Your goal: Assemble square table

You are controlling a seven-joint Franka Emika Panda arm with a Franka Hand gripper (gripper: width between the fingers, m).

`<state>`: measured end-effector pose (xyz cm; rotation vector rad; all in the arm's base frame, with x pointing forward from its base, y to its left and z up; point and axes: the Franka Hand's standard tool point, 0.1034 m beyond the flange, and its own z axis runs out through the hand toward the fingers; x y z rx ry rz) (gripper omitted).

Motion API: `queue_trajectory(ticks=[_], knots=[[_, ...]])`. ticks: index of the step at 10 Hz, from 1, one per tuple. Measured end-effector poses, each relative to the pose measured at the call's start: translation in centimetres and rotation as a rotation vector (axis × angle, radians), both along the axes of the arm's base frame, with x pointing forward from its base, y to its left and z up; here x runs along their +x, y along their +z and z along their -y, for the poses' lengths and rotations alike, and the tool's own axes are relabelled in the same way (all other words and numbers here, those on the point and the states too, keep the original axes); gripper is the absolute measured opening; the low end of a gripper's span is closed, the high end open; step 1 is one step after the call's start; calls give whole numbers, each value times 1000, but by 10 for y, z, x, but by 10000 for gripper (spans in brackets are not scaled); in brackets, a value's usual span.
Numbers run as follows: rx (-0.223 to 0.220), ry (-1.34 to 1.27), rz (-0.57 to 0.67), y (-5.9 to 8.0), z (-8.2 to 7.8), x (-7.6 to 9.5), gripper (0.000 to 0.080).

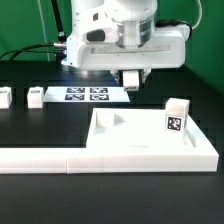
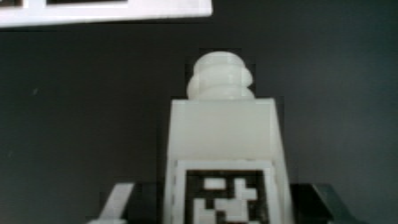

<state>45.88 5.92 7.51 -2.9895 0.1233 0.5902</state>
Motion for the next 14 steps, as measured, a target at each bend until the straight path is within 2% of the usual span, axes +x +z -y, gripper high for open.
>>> queue_trajectory(ticks=[2,3,6,8,10,11,12,14], knots=[[-7,-11,112,13,5,18,285],[-16,-21,171,18,2,24,285],[-50,-23,399,15,5,34,285],[-61,15,514,23,18,52,285],[-103,49,693,32,32,76,285],[-123,52,756,34,37,81,285],[-134,55,785,31,38,79,285],[-129,56,768,29,37,78,285]])
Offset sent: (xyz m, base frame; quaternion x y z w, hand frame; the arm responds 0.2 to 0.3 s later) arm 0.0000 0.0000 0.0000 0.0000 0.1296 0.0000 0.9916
